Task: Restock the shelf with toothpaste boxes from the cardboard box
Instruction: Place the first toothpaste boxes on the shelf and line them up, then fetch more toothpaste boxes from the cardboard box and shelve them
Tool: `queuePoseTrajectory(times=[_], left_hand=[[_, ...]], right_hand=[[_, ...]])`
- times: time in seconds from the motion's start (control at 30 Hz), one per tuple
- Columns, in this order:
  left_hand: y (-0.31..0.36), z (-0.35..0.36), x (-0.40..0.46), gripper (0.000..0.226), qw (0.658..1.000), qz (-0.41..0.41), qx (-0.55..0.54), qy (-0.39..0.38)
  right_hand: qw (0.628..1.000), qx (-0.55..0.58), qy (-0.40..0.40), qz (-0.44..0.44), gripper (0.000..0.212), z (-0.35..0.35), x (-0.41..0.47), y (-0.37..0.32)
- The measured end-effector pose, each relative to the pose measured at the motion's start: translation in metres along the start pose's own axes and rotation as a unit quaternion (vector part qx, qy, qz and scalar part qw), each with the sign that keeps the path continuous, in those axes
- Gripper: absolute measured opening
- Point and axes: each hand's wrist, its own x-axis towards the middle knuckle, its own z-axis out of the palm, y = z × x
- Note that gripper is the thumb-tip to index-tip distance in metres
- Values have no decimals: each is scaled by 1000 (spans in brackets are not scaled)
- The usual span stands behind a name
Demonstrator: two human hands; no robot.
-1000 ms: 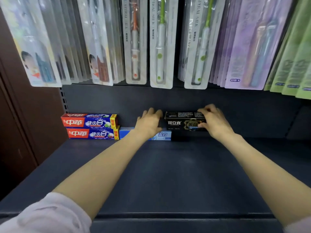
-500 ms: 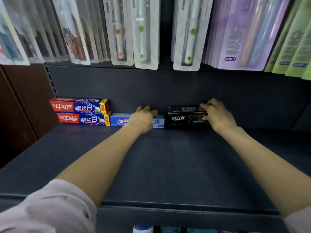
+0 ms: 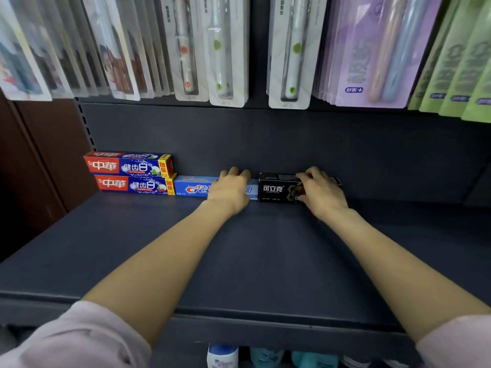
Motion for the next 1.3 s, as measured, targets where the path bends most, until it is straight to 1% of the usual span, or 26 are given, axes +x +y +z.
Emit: queuePoseTrajectory(times=[0.1, 0.17, 0.23, 0.37, 0.47, 0.57, 0.63, 0.7, 0.77, 0.87, 0.97, 1.1, 1.17, 1.27, 1.3], left_hand=[[5, -4, -20, 38, 1000, 10, -16, 17], [7, -10, -35, 33, 998, -6, -57, 7], [13, -19, -57, 28, 996, -15, -86, 1], [34, -34, -111, 20, 988, -12, -151, 8], [62, -39, -157, 18, 977, 19, -211, 23], [97, -40, -205, 14, 969, 58, -239, 19], [118, -38, -231, 11, 966, 87, -242, -7], [139, -29, -252, 10, 965, 114, -230, -50], [158, -14, -269, 11, 963, 125, -216, -101], [187, 15, -286, 13, 957, 129, -201, -162], [207, 47, -290, 15, 950, 118, -194, -215], [241, 101, -292, 17, 950, 100, -152, -253], [259, 126, -296, 20, 947, 83, -138, -278], [280, 163, -306, 22, 934, 51, -161, -316], [287, 173, -310, 27, 929, 37, -164, -330]], right_hand=[[999, 48, 15, -19, 49, -11, -13, -7], [995, 101, 9, -15, 43, -23, -26, -14], [992, 128, -3, -16, 39, -35, -44, -20], [979, 203, 5, -5, 24, -59, -101, -25], [975, 220, 11, -4, 20, -80, -163, -22], [982, 190, 1, -10, 20, -97, -227, -12], [988, 152, -26, -7, 20, -101, -260, -2], [992, 108, -69, -1, 20, -99, -290, 10], [990, 76, -115, 9, 21, -90, -316, 25], [982, 60, -177, 38, 22, -70, -351, 54], [969, 74, -224, 73, 23, -48, -371, 86], [953, 78, -276, 97, 24, -7, -394, 143], [944, 65, -310, 96, 30, 12, -406, 170], [932, 85, -340, 89, 42, 37, -419, 204], [930, 90, -346, 89, 47, 45, -423, 214]])
